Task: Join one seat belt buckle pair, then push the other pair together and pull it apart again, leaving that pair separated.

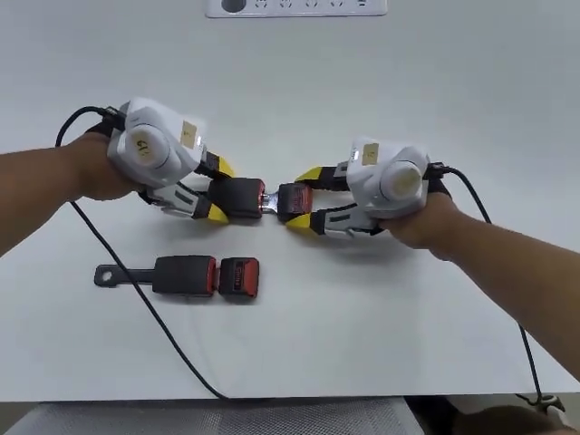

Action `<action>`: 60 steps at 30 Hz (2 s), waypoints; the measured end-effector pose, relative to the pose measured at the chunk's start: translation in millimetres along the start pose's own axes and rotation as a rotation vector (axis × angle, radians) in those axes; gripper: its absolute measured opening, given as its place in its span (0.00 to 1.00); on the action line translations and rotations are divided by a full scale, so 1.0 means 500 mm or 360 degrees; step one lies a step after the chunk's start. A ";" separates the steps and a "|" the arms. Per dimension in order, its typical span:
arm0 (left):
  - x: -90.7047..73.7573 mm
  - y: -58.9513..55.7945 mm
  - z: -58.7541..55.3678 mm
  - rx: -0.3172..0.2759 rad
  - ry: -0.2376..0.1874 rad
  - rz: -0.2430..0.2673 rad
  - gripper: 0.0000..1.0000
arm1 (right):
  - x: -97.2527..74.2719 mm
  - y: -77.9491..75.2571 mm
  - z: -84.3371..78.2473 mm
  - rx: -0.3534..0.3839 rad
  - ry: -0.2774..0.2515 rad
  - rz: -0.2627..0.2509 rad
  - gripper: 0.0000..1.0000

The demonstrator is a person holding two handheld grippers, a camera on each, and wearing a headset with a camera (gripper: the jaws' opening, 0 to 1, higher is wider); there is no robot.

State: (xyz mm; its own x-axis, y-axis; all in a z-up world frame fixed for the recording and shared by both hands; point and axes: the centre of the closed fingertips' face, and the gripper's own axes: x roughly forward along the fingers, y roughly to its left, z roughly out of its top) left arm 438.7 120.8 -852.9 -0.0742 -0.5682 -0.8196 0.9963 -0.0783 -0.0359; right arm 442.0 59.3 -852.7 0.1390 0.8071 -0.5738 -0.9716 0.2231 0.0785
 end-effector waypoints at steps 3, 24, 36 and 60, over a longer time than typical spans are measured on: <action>0.001 -0.001 0.000 -0.0003 0.0007 -0.0001 0.33 | 0.020 0.007 0.015 -0.0013 0.0011 -0.0014 0.35; 0.001 -0.003 -0.002 -0.0054 0.0028 0.0022 0.33 | 0.025 0.010 0.008 0.0005 0.0160 -0.0040 0.35; 0.000 -0.001 -0.003 -0.0067 0.0033 0.0026 0.33 | 0.024 0.010 0.006 -0.0012 0.0197 -0.0038 0.35; 0.001 -0.002 -0.002 -0.0064 0.0047 0.0025 0.33 | 0.020 0.009 0.002 -0.0032 0.0192 -0.0041 0.36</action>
State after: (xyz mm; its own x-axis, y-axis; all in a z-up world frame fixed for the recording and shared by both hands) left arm 437.9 121.5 -853.8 -0.0577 -0.5444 -0.8369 0.9983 -0.0360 -0.0454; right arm 439.1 69.1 -857.2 0.1411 0.7292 -0.6696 -0.9718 0.2311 0.0469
